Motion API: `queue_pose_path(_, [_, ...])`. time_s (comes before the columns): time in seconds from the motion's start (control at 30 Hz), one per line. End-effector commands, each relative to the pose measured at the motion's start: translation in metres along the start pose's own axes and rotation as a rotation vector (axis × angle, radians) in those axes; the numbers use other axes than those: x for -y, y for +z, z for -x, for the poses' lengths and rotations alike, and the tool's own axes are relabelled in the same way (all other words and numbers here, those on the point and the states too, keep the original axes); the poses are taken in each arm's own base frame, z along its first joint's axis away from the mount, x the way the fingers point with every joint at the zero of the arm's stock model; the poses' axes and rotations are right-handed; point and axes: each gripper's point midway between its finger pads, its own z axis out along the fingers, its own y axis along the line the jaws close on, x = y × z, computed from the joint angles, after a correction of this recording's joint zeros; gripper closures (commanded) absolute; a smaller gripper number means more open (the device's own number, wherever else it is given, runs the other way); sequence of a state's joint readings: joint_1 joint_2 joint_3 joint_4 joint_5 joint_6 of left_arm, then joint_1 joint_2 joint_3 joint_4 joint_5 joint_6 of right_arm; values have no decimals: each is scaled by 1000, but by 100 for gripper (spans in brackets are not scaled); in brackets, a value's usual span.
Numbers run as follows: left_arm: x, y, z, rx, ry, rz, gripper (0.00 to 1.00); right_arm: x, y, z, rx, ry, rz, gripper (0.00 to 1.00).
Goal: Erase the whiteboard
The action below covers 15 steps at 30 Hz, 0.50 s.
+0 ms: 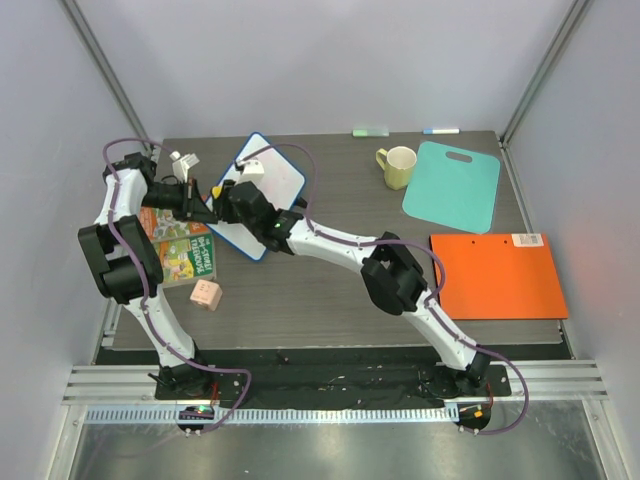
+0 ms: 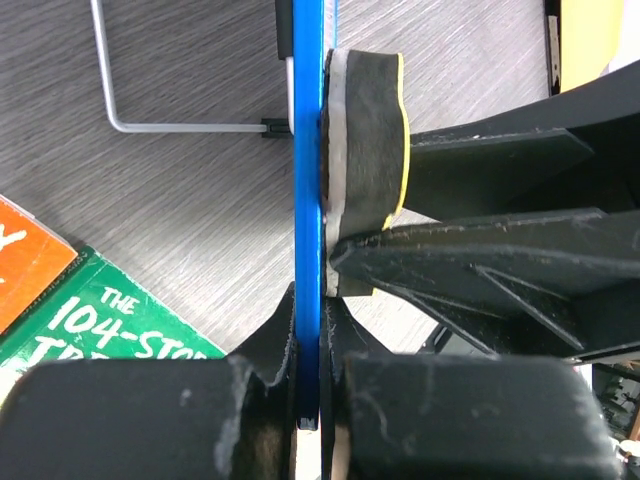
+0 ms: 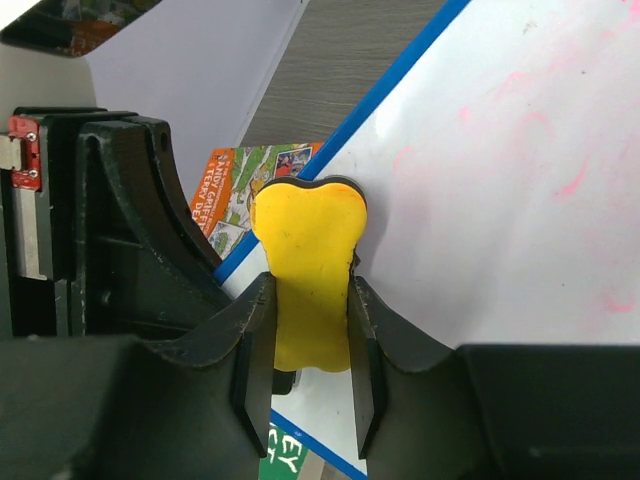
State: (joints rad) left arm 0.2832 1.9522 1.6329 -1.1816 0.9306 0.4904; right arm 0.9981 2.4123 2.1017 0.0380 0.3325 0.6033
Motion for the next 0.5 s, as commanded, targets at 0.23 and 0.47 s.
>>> queue_pose_path(0.23, [22, 20, -17, -113, 131, -21, 100, 169, 6, -67, -234, 54, -349, 99])
queue_pose_path(0.47, [23, 19, -19, -118, 133, -24, 100, 206, 14, -58, -231, 91, -355, 99])
